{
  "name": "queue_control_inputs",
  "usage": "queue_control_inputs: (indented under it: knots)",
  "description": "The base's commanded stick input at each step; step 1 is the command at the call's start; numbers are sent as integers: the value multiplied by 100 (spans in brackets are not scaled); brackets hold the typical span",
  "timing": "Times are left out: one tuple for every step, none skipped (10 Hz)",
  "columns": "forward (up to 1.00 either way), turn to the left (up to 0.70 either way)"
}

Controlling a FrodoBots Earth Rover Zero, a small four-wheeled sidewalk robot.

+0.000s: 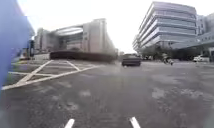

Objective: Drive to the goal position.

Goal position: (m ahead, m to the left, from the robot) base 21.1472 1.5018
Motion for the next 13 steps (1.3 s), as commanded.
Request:
queue_control_inputs:
  knots:
    - [70,0]
    - [70,0]
    - [70,0]
    - [70,0]
    - [70,0]
    - [70,0]
    - [70,0]
    - [70,0]
    - [70,0]
    - [70,0]
    - [70,0]
    - [70,0]
    - [70,0]
